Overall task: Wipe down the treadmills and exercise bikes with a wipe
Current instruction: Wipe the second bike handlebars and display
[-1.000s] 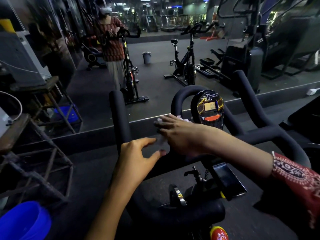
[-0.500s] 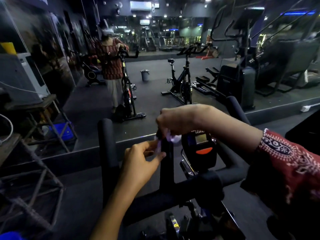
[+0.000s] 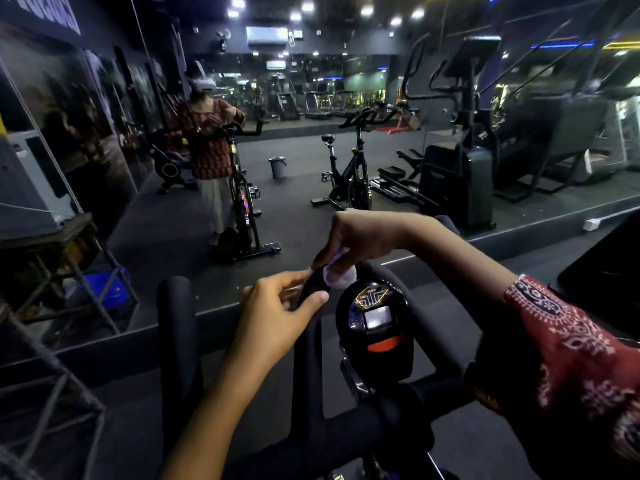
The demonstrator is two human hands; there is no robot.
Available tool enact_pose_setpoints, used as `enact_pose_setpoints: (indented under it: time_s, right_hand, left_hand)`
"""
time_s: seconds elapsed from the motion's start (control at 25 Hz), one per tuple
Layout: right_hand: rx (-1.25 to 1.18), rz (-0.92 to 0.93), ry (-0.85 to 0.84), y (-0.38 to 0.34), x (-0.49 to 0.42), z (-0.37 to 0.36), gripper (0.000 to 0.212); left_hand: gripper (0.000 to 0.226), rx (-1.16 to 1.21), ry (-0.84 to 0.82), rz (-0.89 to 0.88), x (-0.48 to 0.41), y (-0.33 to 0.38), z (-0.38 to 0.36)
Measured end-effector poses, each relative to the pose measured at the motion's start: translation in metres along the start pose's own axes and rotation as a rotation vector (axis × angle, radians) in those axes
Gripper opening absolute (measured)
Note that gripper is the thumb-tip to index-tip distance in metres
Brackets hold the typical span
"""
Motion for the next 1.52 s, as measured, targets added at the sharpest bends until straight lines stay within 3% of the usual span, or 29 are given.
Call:
enact_pose_setpoints:
  time_s: [0.16, 0.32, 0.36, 0.4, 0.48, 0.64, 0.72, 0.88, 1.0, 1.2, 1.36, 1.52]
  right_hand:
    - [0.13, -0.17, 0.199, 0.01, 0.043, 0.001, 0.022]
    - [0.191, -0.428, 0.033, 0.02, 0.088, -0.004, 0.027]
    - [0.159, -0.462, 0.044, 0.022, 0.095, -0.003, 0.02]
    - [0.128, -0.447, 0.123, 0.021, 0.095, 0.0, 0.008]
    - [0.062, -0.377, 0.301, 0.021, 0.081, 0.002, 0.029]
    - [-0.174, -0.292, 0.376, 0.013, 0.059, -0.037, 0.038]
    - [-0.227, -0.313, 0.437, 0.02, 0.081, -0.05, 0.037]
    - [-0.282, -0.479, 0.261, 0.032, 0.124, -0.051, 0.046]
    - [-0.346, -0.518, 0.518, 0.023, 0.107, -0.041, 0.048]
    - [-0.264, -0.576, 0.613, -0.002, 0.097, -0.07, 0.036]
    - [-0.252, -0.731, 0.511, -0.024, 0.133, -0.1, 0.037]
    - [-0.106, -0.87, 0.369, -0.051, 0.154, -0.126, 0.074]
  left_hand:
    - [0.034, -0.07, 0.021, -0.08, -0.015, 0.017, -0.015]
    - [0.033, -0.117, 0.065, -0.093, -0.018, 0.015, -0.019]
    - [0.032, -0.124, 0.08, -0.102, -0.017, 0.015, -0.019]
    - [0.031, -0.135, 0.096, -0.11, -0.017, 0.014, -0.02]
    - [0.03, -0.161, 0.12, -0.123, -0.017, 0.015, -0.021]
    - [0.03, -0.173, 0.121, -0.141, -0.015, 0.015, -0.021]
    - [0.032, -0.169, 0.117, -0.152, -0.015, 0.011, -0.02]
    - [0.035, -0.145, 0.136, -0.178, -0.008, 0.006, -0.02]
    - [0.039, -0.147, 0.14, -0.184, -0.001, 0.006, -0.022]
    - [0.045, -0.181, 0.147, -0.241, 0.013, -0.005, -0.028]
    - [0.035, -0.184, 0.182, -0.366, 0.036, -0.011, -0.029]
    - [0.042, -0.104, 0.126, -0.381, 0.057, -0.008, -0.031]
Point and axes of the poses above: each hand's wrist, its own x-axis away from the middle knuckle, its own z-axis out of the back of the hand, y = z × x, the point moved 5 cm from there along -x, towards the middle knuckle, and after that the axes turned 15 degrees about z, right-handed, at the moved point
